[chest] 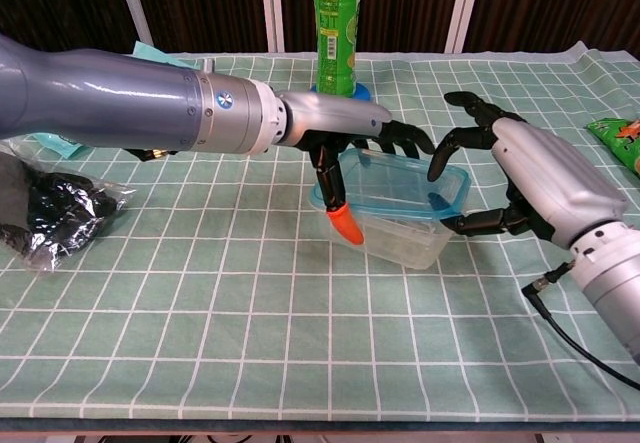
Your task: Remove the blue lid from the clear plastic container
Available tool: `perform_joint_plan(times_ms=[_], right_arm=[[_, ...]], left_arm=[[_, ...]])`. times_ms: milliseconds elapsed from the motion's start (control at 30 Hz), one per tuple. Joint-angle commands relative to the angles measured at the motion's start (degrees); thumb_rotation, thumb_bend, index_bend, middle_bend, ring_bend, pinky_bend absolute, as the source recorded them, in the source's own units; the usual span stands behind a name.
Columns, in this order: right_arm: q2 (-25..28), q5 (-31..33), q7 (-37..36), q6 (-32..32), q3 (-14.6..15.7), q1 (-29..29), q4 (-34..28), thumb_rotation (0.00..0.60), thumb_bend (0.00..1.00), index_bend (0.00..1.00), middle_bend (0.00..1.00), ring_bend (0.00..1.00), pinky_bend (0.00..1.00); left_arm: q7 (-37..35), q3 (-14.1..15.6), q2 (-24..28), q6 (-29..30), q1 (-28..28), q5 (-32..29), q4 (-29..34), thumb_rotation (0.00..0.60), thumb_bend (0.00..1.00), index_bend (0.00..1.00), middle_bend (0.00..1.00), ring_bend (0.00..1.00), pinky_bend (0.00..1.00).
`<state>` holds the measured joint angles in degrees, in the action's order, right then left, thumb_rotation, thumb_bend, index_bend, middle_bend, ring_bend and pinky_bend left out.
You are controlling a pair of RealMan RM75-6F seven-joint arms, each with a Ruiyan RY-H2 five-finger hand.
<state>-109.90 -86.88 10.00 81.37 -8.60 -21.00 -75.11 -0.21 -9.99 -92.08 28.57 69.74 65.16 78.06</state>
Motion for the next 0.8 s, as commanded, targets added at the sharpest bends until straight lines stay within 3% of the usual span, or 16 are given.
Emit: perform_joint_plan(times_ms=[33, 367, 800], right_arm=[[0.0, 0.1, 0.1, 0.0, 0.0, 0.0, 0.0, 0.600, 0.55, 0.61, 0.00, 0.00, 0.00], [0.2, 0.2, -0.4, 0.3, -0.2, 0.1, 0.1, 0.600, 0.55, 0.63, 0.01, 0.00, 0.00], [0.2, 0.6, 0.0, 0.6, -0.6, 0.1, -0.2, 0.600, 0.55, 0.65, 0.02, 0.00, 0.00]], left_arm=[[0.5, 0.2, 0.2, 0.2, -0.1, -0.5, 0.3, 0.600, 0.00, 0.02, 0.06, 0.07, 0.19], [2.3, 1.6, 2.4, 2.3, -1.7, -1.2, 2.5, 0.600, 0.00, 0.00, 0.00, 0.03, 0.15], [3.1, 2.2, 8.9, 8.0, -5.8, -0.9, 8.0, 0.600, 0.00, 0.00, 0.00, 0.03, 0.13]])
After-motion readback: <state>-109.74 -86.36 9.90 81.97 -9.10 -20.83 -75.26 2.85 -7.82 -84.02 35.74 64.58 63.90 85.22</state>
